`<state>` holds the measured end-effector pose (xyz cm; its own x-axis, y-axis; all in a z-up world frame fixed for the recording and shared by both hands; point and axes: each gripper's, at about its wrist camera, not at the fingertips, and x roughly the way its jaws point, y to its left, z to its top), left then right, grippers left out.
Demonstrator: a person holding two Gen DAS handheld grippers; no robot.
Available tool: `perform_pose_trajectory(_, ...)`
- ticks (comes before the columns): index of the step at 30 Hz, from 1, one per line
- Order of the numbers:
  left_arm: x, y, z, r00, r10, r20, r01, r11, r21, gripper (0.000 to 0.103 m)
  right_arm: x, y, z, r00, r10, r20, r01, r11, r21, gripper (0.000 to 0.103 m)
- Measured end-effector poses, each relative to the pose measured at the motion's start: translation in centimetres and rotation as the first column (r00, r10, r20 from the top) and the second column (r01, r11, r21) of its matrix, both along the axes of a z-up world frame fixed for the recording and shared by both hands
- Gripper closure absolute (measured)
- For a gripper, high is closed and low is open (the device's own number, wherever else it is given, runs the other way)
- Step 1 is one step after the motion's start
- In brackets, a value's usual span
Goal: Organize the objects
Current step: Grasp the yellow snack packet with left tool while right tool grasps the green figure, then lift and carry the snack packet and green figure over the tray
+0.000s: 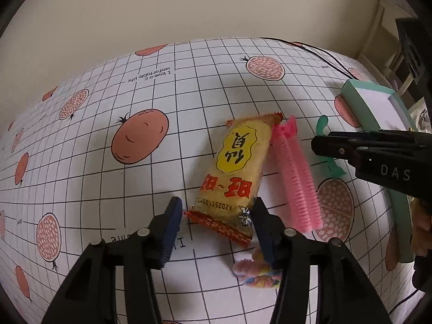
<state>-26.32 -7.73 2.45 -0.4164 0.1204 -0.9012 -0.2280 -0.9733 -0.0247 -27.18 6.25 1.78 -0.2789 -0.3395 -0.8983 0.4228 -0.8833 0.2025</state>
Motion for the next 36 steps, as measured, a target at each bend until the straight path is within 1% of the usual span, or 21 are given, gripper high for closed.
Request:
perform_pose_trajectory(2, 0.0, -0.1, 0.2, 1.000, 0.001, 0.001, -0.001, 1.000, 0.010, 0.044, 0.1, 0.0, 0.1, 1.000, 0.003, -0.003, -0.003, 1.000, 0.003, 0.075)
perform_pose_trajectory(3, 0.0, -0.2, 0.4, 1.000, -0.001, 0.002, 0.001, 1.000, 0.019, 0.040, 0.1, 0.0, 0.1, 1.000, 0.005, -0.005, -0.005, 1.000, 0.004, 0.075)
perform_pose_trajectory(4, 0.0, -0.2, 0.7, 1.000, -0.007, -0.001, 0.007, 0.999, 0.032, 0.039, 0.1, -0.1, 0.2, 1.000, 0.007, -0.005, -0.007, 1.000, 0.005, 0.075)
perform_pose_trajectory(6, 0.0, -0.2, 1.0, 1.000, -0.006, -0.012, 0.006, 0.999, 0.035, 0.039, 0.1, -0.2, 0.2, 1.000, 0.008, -0.008, -0.008, 1.000, 0.007, 0.075)
perform_pose_trajectory(9, -0.2, -0.5, 1.4, 0.999, 0.030, -0.038, -0.029, 0.999, 0.025, 0.039, 0.2, 0.0, 0.4, 1.000, 0.010, -0.015, -0.010, 1.000, 0.010, 0.075)
perform_pose_trajectory(12, -0.8, -1.0, 0.9, 0.995, 0.083, -0.050, -0.080, 0.995, 0.057, 0.039, 0.2, 0.3, 0.8, 1.000, 0.008, -0.022, -0.008, 1.000, 0.010, 0.075)
perform_pose_trajectory(17, -1.3, -1.4, -0.1, 0.990, 0.135, -0.039, -0.130, 0.986, 0.100, 0.039, 0.2, 1.0, 1.1, 1.000, 0.001, -0.030, 0.000, 1.000, 0.017, 0.075)
perform_pose_trajectory(20, -1.5, -1.6, -0.2, 0.986, 0.162, -0.042, -0.156, 0.981, 0.115, 0.039, 0.2, 1.3, 1.4, 1.000, -0.005, -0.031, 0.006, 1.000, 0.011, 0.075)
perform_pose_trajectory(21, -1.4, -1.6, -0.2, 0.986, 0.164, -0.041, -0.158, 0.980, 0.119, 0.039, 0.2, 1.5, 1.6, 0.999, -0.006, -0.033, 0.007, 1.000, 0.009, 0.075)
perform_pose_trajectory(23, -1.4, -1.5, -0.1, 0.985, 0.168, -0.040, -0.162, 0.978, 0.131, 0.046, 0.3, 1.7, 1.9, 0.999, -0.007, -0.039, 0.008, 1.000, 0.008, 0.075)
perform_pose_trajectory(24, -1.3, -1.6, 0.0, 0.985, 0.171, -0.038, -0.165, 0.977, 0.135, 0.055, 0.4, 1.8, 2.0, 0.999, -0.011, -0.040, 0.011, 1.000, 0.006, 0.075)
perform_pose_trajectory(25, -1.4, -1.6, 0.0, 0.984, 0.177, -0.035, -0.171, 0.976, 0.135, 0.059, 0.4, 1.9, 2.2, 0.999, -0.014, -0.042, 0.014, 1.000, 0.003, 0.075)
perform_pose_trajectory(32, -1.1, -2.0, 0.3, 0.978, 0.205, -0.032, -0.199, 0.971, 0.136, 0.063, 1.1, 3.2, 3.3, 0.998, -0.038, -0.049, 0.037, 0.999, -0.028, 0.075)
perform_pose_trajectory(36, -0.9, -2.3, 0.9, 0.971, 0.238, -0.038, -0.229, 0.960, 0.158, 0.063, 1.7, 4.2, 4.0, 0.997, -0.060, -0.054, 0.057, 0.997, -0.060, 0.075)
